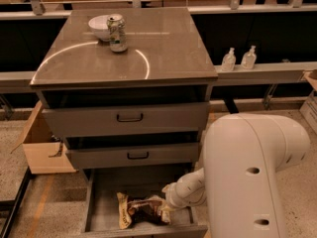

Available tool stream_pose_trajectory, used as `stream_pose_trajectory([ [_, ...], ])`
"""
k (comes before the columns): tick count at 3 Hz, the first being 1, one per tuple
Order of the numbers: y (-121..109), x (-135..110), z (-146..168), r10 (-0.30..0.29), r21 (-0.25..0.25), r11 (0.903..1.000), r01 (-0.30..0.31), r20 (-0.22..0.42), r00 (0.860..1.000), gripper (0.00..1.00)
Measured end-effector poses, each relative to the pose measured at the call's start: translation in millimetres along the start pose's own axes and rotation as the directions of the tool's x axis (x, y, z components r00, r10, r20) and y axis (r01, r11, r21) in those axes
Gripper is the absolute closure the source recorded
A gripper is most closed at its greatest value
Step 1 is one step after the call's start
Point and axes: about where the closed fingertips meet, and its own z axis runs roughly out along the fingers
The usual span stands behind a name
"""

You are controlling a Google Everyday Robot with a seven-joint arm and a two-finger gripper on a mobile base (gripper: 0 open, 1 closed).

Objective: Place brown chip bag into bottom drawer

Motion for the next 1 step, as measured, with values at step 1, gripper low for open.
stream_pose_trajectory([
  [1, -2.6, 17.9, -7.5, 0.023, -0.007, 0.9997, -0.024, -0.037, 0.999, 0.23],
])
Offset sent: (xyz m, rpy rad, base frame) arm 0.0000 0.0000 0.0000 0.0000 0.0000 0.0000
